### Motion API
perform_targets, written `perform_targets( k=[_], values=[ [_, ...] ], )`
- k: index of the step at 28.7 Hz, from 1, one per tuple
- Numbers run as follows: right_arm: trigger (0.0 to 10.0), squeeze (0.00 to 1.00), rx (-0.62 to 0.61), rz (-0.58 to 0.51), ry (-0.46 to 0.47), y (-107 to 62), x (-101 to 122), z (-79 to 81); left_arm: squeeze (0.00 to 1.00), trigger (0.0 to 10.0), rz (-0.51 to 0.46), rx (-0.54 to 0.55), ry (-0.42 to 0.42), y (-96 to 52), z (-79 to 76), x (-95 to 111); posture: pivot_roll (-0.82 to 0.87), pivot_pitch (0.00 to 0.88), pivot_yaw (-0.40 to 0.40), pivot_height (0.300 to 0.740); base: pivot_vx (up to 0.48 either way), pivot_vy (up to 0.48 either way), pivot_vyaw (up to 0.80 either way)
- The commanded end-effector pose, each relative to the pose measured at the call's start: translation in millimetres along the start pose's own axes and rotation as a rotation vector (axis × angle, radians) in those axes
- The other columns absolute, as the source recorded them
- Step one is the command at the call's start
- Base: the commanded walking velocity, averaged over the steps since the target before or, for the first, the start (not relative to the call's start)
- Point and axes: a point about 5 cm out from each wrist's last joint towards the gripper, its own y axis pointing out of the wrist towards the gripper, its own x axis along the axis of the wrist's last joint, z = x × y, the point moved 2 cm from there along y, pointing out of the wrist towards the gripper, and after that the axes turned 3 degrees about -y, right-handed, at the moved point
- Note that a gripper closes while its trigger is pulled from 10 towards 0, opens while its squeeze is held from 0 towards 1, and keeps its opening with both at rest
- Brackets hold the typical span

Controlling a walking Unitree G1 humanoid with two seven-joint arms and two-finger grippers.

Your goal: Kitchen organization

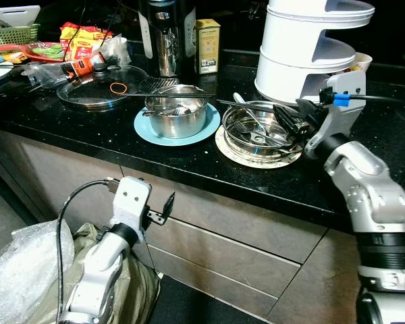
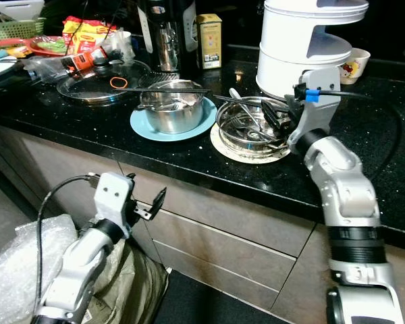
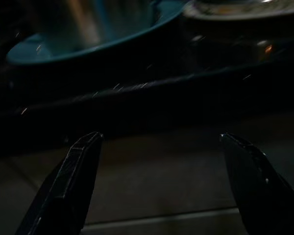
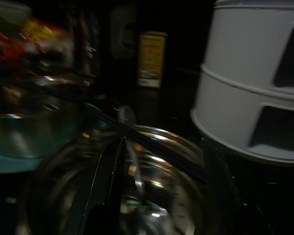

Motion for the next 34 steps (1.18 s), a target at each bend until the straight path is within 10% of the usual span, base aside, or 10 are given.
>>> perform_targets(
  k=[1, 11, 24, 34],
  values=[
    [10.0, 0.00, 0.009, -0.011, -0.043, 3.3, 5.2, 5.4, 0.00, 10.0, 0.000, -0.008, 0.013, 1.3, -3.5, 2.3, 0.09, 0.000, 0.040, 0.736, 0.000, 0.000, 0.00],
    [10.0, 0.00, -0.059, 0.033, -0.184, 47.7, 33.8, 13.5, 0.00, 10.0, -0.034, -0.009, -0.013, 10.0, -21.6, 19.3, 0.05, 0.000, 0.006, 0.736, 0.000, 0.000, 0.00],
    [10.0, 0.00, -0.003, 0.165, -0.420, 55.0, 33.5, 3.6, 0.00, 10.0, -0.038, -0.027, -0.035, 9.0, -29.9, 27.5, 0.04, 0.000, 0.008, 0.736, 0.000, 0.000, 0.00],
    [10.0, 0.00, 0.151, 0.194, -0.525, 75.0, 35.3, 26.8, 0.00, 10.0, -0.027, -0.023, -0.049, 2.4, -33.3, 30.3, 0.08, 0.000, -0.020, 0.736, 0.000, 0.000, 0.00]
  ],
)
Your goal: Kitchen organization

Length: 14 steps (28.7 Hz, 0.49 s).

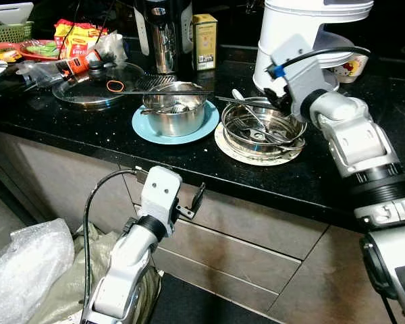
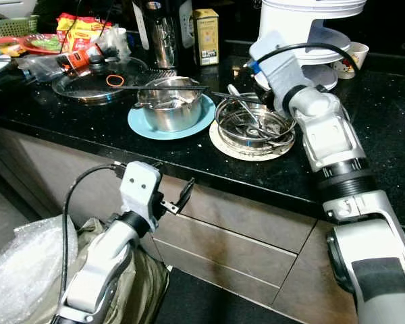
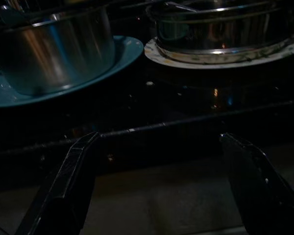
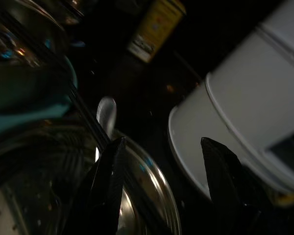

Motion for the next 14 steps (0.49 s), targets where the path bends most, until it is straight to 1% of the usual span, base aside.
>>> perform_targets(
  k=[1, 4, 7, 10, 14],
  values=[
    [10.0, 0.00, 0.054, 0.002, -0.052, 6.5, 4.3, 11.1, 0.00, 10.0, 0.021, 0.002, -0.007, -2.8, -3.4, -2.9, 0.08, 0.000, -0.017, 0.736, 0.000, 0.000, 0.00],
    [10.0, 0.00, 0.118, 0.015, -0.086, 10.8, 5.2, 21.2, 0.00, 10.0, 0.026, -0.004, -0.010, -3.7, -8.7, -3.4, 0.09, 0.000, -0.019, 0.736, 0.000, 0.000, 0.00],
    [10.0, 0.00, 0.147, 0.018, -0.091, 11.9, 5.7, 25.9, 0.00, 10.0, 0.027, -0.005, -0.009, -3.8, -9.8, -3.3, 0.10, 0.000, -0.022, 0.736, 0.000, 0.000, 0.00],
    [10.0, 0.00, 0.212, 0.058, -0.131, 16.8, 1.8, 38.7, 0.00, 10.0, 0.040, -0.011, -0.010, -5.1, -12.6, -4.5, 0.09, 0.000, -0.018, 0.736, 0.000, 0.000, 0.00],
    [10.0, 0.00, 0.215, 0.084, -0.152, 21.3, -0.6, 40.5, 0.00, 10.0, 0.052, -0.020, -0.015, -8.6, -16.1, -4.7, 0.10, 0.000, -0.020, 0.736, 0.000, 0.000, 0.00]
  ],
)
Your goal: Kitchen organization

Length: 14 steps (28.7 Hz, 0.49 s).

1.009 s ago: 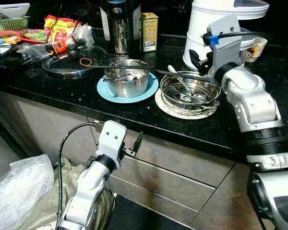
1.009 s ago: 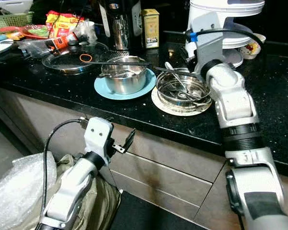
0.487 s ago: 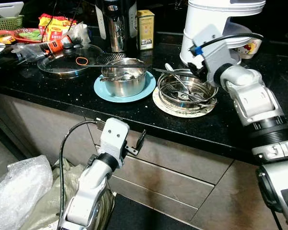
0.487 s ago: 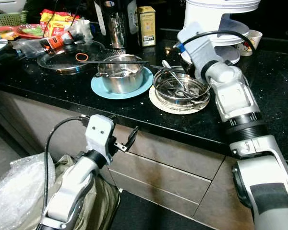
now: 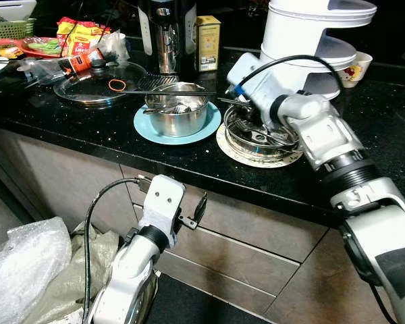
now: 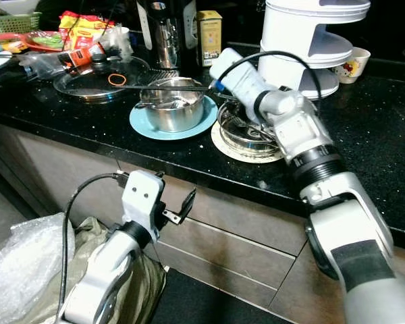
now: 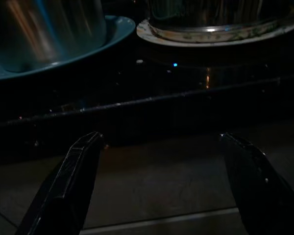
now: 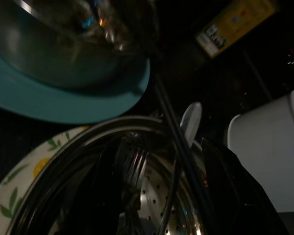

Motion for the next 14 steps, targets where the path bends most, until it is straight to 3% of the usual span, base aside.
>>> perform_targets(
  k=[1, 14],
  values=[
    [10.0, 0.00, -0.005, 0.001, -0.028, 3.0, 6.1, -1.5, 0.00, 10.0, 0.009, 0.000, -0.008, -3.6, -1.5, 0.9, 0.10, 0.000, -0.020, 0.736, 0.000, 0.000, 0.00],
    [10.0, 0.00, -0.103, 0.123, -0.137, 4.1, -5.9, -17.3, 0.00, 10.0, 0.027, 0.002, -0.013, -8.1, 0.5, 0.2, 0.10, 0.009, -0.020, 0.736, 0.000, 0.000, 0.00]
  ],
)
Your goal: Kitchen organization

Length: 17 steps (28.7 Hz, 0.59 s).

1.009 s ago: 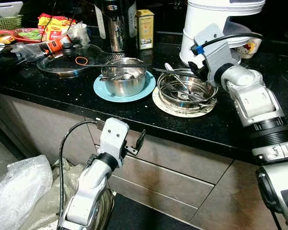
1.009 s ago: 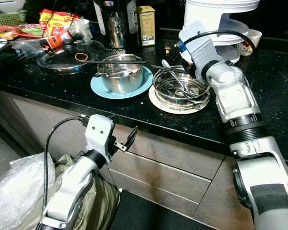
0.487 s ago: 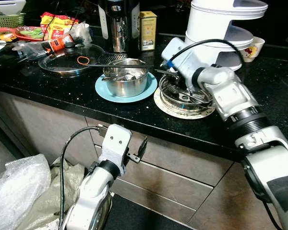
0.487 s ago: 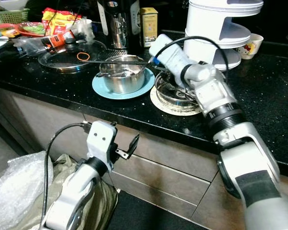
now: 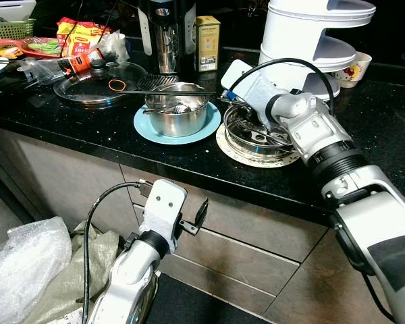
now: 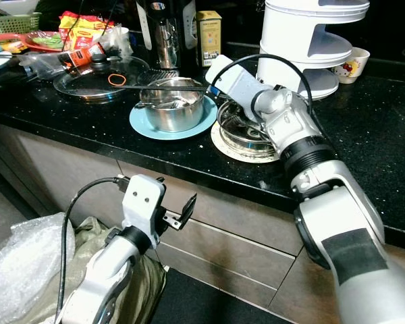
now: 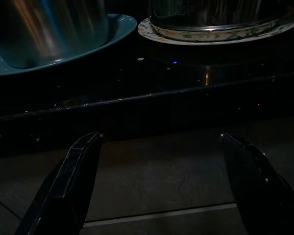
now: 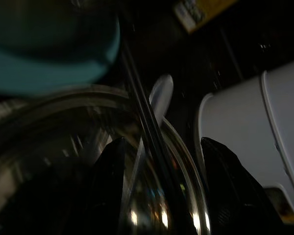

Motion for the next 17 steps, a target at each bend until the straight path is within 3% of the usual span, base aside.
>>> perform_targets(
  k=[1, 17],
  values=[
    [10.0, 0.00, -0.006, 0.029, -0.050, -0.5, -1.8, -4.8, 0.00, 10.0, 0.022, -0.013, -0.012, -2.3, -1.8, -2.5, 0.10, 0.012, -0.018, 0.736, 0.000, 0.000, 0.00],
    [10.0, 0.00, -0.059, 0.144, -0.053, -0.1, -31.6, -9.4, 0.00, 10.0, 0.037, -0.009, -0.048, -9.1, -8.8, -1.4, 0.09, 0.056, -0.011, 0.736, 0.000, 0.000, 0.00]
  ],
)
